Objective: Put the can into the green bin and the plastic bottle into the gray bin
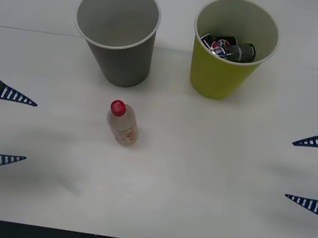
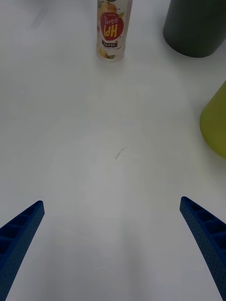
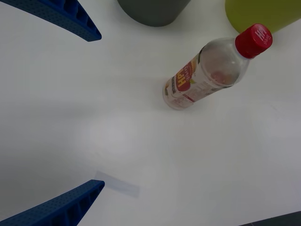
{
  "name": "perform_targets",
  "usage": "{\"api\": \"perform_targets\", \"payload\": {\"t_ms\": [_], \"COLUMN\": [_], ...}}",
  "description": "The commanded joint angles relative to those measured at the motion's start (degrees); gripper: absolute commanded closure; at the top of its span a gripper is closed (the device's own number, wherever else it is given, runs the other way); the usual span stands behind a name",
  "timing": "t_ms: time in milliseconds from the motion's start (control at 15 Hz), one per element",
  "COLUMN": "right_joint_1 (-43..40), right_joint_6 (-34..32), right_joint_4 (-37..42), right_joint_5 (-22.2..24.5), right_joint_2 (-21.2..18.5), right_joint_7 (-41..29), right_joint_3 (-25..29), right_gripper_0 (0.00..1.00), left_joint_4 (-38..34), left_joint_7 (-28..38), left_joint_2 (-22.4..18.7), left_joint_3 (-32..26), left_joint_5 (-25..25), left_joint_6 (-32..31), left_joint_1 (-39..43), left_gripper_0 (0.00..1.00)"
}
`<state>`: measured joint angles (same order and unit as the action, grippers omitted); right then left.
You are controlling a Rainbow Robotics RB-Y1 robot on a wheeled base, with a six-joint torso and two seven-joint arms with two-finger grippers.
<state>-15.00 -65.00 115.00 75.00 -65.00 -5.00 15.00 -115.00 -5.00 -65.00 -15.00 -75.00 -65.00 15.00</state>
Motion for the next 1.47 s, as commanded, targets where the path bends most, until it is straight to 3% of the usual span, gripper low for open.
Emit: {"api": "perform_targets", "payload": {"t_ms": [67, 400, 600, 1000, 1133, 1467], "right_joint_1": [0.0, 0.0, 0.0, 0.0, 0.0, 0.0], "right_joint_6": [0.0, 0.0, 0.0, 0.0, 0.0, 0.0], "right_joint_4": [0.0, 0.0, 0.0, 0.0, 0.0, 0.0], "right_joint_5": [0.0, 0.0, 0.0, 0.0, 0.0, 0.0], "right_joint_2": [0.0, 0.0, 0.0, 0.0, 0.0, 0.0], "right_joint_7": [0.0, 0.0, 0.0, 0.0, 0.0, 0.0], "right_joint_3": [0.0, 0.0, 0.0, 0.0, 0.0, 0.0], "right_gripper_0": [0.0, 0.0, 0.0, 0.0, 0.0, 0.0], "left_joint_4": [0.0, 0.6, 2.5, 12.2, 15.2, 20.8], "left_joint_7": [0.0, -0.8, -0.3, -1.1, -4.8, -12.5], "left_joint_2": [0.0, 1.2, 1.2, 1.4, 2.5, 7.1], "left_joint_3": [0.0, -1.5, 0.3, 11.0, 13.2, 15.8], "left_joint_5": [0.0, 0.9, 1.8, 12.7, 15.2, 15.8], "left_joint_6": [0.0, 3.8, 6.4, 9.1, 9.1, 8.2], "left_joint_1": [0.0, 0.7, 0.6, -4.2, -6.0, -9.9], "left_gripper_0": [0.0, 0.0, 0.0, 0.0, 0.0, 0.0]}}
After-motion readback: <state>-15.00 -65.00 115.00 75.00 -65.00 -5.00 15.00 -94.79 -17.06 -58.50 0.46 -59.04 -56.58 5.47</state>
